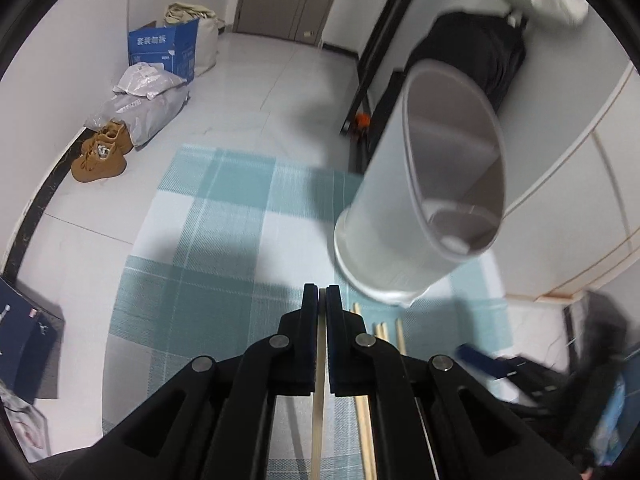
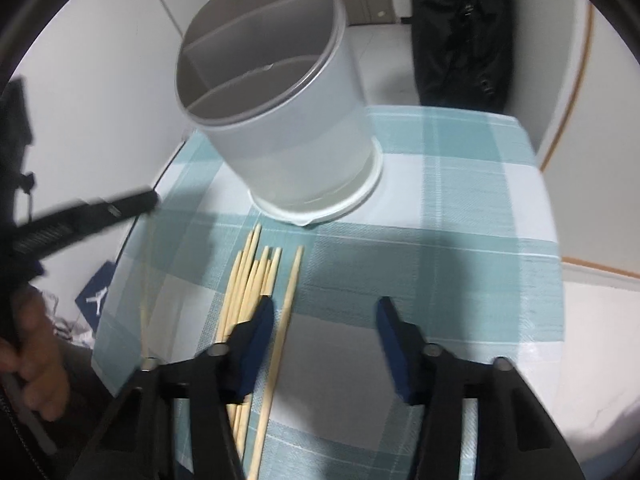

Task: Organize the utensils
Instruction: 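Close the right tool on a chopstick while the left tool holds its chopstick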

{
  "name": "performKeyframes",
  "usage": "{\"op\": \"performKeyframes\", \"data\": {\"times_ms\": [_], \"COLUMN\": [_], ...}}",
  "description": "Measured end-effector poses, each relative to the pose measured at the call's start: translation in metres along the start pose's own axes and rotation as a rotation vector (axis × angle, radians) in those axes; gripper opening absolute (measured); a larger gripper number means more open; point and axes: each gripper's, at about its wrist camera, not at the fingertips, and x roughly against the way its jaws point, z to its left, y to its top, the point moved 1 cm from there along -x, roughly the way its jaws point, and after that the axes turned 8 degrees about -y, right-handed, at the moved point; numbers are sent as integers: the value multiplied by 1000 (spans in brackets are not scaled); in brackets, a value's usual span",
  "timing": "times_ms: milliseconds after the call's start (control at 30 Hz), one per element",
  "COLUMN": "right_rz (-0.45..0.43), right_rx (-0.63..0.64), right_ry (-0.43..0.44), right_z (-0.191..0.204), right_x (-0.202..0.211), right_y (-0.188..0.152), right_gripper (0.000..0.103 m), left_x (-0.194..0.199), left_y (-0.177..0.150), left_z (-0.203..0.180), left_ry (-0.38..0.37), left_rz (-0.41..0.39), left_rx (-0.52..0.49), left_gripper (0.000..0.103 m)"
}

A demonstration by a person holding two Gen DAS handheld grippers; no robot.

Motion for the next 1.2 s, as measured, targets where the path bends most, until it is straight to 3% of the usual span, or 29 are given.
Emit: {"op": "performKeyframes", "data": {"times_ms": [167,300,533,567,867,1200], "right_rz": [53,74,105,103,100,88], "right_rx": [54,94,194,216,194,136], "right_ry": [-14,-48,-170,-190,-177,-137], "right_z": [16,25,48,53,66,61], "right_x": [-17,-30,-42,-43,-51,-43], "right_y": [7,14,25,25,29,16], "right_gripper": [32,31,31,27,5,4], "left_x": [11,20,36,38,46,45], "left_y": [11,13,21,22,21,20], "left_z": [16,19,27,29,40,34], "left_ry": [-48,-75,-95,-98,-102,-76], "left_rz": [-71,-105,-161,-164,-190,-195], "left_rx": [33,44,46,50,87,64], "left_gripper": [0,0,0,0,0,0]}}
